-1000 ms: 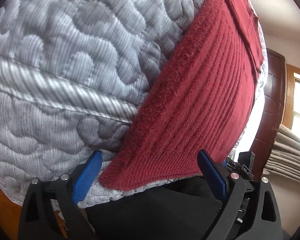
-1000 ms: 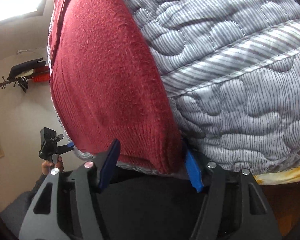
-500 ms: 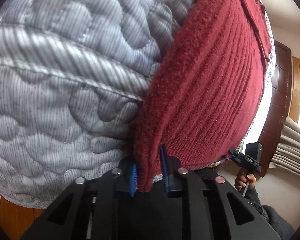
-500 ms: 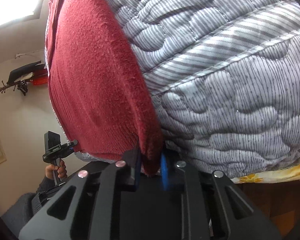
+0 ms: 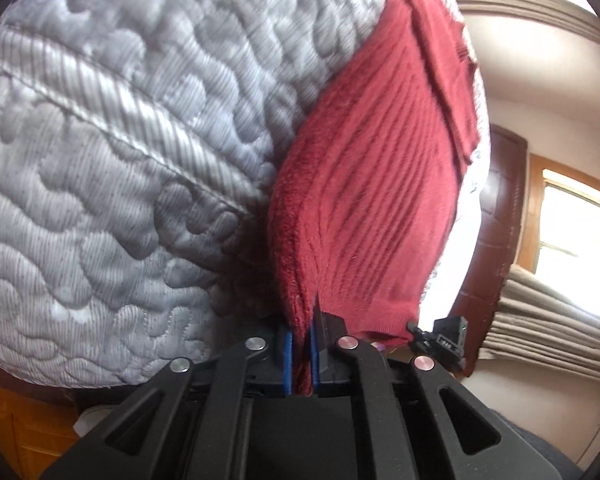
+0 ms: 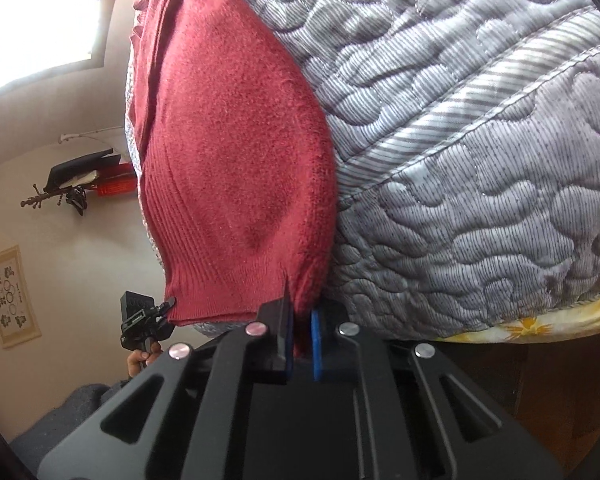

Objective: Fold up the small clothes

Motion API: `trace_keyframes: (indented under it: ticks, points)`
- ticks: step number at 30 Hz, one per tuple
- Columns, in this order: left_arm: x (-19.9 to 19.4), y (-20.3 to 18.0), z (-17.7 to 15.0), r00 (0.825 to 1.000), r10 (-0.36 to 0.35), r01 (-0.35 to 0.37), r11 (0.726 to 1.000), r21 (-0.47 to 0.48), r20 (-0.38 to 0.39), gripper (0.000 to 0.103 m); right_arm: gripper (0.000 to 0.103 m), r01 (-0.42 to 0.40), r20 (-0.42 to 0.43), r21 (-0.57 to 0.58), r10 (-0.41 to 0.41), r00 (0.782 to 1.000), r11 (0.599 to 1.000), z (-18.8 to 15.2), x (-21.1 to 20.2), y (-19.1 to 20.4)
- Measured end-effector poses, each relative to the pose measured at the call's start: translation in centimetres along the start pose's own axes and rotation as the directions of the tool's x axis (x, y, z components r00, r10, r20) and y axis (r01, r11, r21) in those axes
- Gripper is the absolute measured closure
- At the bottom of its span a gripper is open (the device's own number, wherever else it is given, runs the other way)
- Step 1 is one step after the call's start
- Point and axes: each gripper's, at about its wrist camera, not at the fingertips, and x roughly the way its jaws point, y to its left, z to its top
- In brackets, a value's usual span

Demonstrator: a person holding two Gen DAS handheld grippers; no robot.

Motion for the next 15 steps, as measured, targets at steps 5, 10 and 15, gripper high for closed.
trace_keyframes:
  ticks: [5, 10, 15]
  points:
    - [-2.5, -0.9, -0.2, 0.991, -0.109, 0.109, 0.994, 0.000, 0.075, 0.097, 0.098, -0.087, 0.067, 0.015, 0.086, 0.994, 0.996, -0.4, -2.7, 1.2]
    - [-5.8, -2.4, -0.1, 0.963, -0.217, 0.216, 0.976, 0.026, 0.157, 0.097, 0.098, -0.189, 0.131, 0.007, 0.186, 0.974, 0.982, -0.4, -5.3, 3.7]
    - [-7.9, -4.3, 0.3, 0.929, -0.296, 0.293, 0.955, 0.047, 0.220, 0.097, 0.098, -0.278, 0.182, -0.016, 0.276, 0.944, 0.961, 0.6, -7.6, 6.8]
